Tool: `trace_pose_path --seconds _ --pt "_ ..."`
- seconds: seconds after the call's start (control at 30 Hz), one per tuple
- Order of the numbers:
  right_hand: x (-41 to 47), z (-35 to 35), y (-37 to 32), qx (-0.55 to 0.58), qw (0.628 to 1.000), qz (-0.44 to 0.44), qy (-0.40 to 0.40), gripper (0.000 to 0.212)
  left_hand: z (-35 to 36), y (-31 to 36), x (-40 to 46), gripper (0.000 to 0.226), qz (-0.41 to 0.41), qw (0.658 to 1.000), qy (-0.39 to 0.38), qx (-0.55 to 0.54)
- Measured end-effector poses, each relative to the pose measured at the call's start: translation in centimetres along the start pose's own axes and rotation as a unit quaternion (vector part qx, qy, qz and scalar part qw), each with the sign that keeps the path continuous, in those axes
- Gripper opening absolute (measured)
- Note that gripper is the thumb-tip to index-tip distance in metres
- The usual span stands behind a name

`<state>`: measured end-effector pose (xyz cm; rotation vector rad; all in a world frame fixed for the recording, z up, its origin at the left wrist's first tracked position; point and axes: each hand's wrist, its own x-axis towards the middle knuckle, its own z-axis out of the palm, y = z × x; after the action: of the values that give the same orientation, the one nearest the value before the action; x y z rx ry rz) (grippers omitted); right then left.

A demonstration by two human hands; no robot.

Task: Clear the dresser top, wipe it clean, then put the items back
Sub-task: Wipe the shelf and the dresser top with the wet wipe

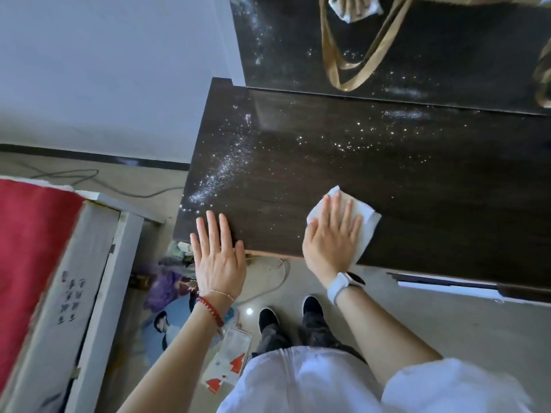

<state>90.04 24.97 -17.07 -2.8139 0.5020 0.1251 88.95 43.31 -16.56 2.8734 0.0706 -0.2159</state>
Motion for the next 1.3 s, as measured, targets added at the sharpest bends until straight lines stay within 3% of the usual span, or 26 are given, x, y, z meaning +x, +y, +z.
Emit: trace_pose_path --seconds 0.2,0.33,0.47,0.53,0.63,0.7,0.8,0.87,0.93,1.07,1.17,1.23,1.3 --pt "-1.2 2.7 -8.7 -0.012 0.998 -0.066 -0.007 0.056 -2.1 -7.4 1.9 0.073 -0.089 0.995 -0.030 -0.014" --pt "-1.3 4.5 -15.4 -0.013 0.993 -0.120 -0.013 0.057 -3.2 -10.8 3.6 0.055 -0.033 0.988 -0.102 -0.109" --pt "-1.4 5.9 -20.3 -0.024 0.974 -0.223 -0.025 0.055 -4.4 -13.7 4.5 0.062 -0.047 0.975 -0.043 -0.212" --pt "-2.1 5.9 -20.1 -0.033 0.956 -0.290 -0.031 0.053 -4.8 -14.9 5.1 0.069 -0.059 0.968 -0.010 -0.245" --pt "-3.4 5.2 -17.1 -0.071 0.926 -0.368 -0.044 0.050 -5.0 -14.7 6.1 0.071 -0.033 0.967 -0.022 -0.251" --pt "-3.3 4.4 -14.0 -0.085 0.938 -0.335 -0.029 0.049 -4.8 -13.2 6.7 0.067 0.006 0.967 -0.066 -0.248" --pt "-1.6 3.5 -9.3 -0.097 0.979 -0.181 0.016 0.048 -4.1 -10.4 6.7 0.063 0.041 0.945 -0.148 -0.289" --pt "0.3 3.2 -9.2 -0.092 0.994 -0.059 0.029 0.051 -3.7 -10.0 6.4 0.059 0.034 0.920 -0.168 -0.351" --pt "2.1 3.7 -11.9 -0.068 0.997 -0.008 0.038 0.051 -3.5 -11.0 6.6 0.054 0.034 0.903 -0.179 -0.389" --pt "2.5 5.4 -18.9 -0.060 0.987 -0.145 0.019 0.052 -4.2 -12.1 7.7 0.047 -0.041 0.858 -0.170 -0.483" --pt "-1.1 5.6 -19.8 -0.093 0.961 -0.261 -0.024 0.051 -4.9 -11.9 8.1 0.039 -0.096 0.819 -0.147 -0.546" --pt "-3.2 5.0 -17.7 -0.097 0.949 -0.297 -0.043 0.051 -4.6 -11.7 8.3 0.038 -0.103 0.812 -0.154 -0.554" --pt "-3.9 4.2 -14.3 -0.093 0.952 -0.289 -0.038 0.051 -3.8 -11.3 8.1 0.042 -0.083 0.828 -0.181 -0.524"
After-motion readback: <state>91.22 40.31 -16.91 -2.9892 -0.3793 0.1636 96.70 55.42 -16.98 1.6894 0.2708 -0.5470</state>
